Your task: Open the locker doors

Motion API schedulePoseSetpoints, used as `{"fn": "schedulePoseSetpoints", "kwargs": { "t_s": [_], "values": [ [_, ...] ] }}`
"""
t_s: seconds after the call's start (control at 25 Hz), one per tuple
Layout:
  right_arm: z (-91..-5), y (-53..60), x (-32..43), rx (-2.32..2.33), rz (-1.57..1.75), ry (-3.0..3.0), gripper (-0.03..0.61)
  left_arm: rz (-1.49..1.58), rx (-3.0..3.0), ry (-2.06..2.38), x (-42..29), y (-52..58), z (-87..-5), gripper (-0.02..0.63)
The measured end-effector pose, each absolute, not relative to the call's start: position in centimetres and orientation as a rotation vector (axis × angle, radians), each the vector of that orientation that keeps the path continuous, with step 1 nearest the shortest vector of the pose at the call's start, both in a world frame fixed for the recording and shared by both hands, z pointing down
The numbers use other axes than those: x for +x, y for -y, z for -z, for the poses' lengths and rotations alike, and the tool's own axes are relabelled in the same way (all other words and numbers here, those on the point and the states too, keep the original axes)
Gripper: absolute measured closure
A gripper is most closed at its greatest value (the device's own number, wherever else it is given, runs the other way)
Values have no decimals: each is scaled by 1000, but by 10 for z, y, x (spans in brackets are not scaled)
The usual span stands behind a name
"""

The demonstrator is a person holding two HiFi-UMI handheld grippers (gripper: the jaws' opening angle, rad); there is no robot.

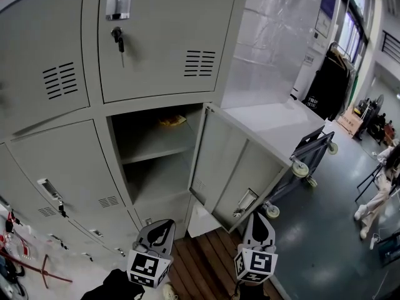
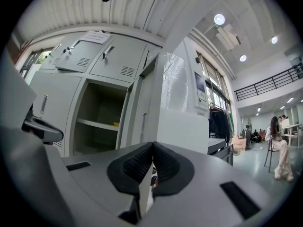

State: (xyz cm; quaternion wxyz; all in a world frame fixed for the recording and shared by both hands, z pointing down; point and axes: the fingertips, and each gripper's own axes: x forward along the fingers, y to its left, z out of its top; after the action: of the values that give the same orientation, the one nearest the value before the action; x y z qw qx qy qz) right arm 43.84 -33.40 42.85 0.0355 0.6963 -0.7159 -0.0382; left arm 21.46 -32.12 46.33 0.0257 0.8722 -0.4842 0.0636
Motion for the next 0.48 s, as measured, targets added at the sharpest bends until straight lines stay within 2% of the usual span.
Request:
{"fn": "schedulePoseSetpoints", "kwargs": {
  "t_s": [0.48],
  "values": [
    [-413,313,404,2054,168,2297,562,-162,2684,1574,196,305,-445,589]
  ]
}}
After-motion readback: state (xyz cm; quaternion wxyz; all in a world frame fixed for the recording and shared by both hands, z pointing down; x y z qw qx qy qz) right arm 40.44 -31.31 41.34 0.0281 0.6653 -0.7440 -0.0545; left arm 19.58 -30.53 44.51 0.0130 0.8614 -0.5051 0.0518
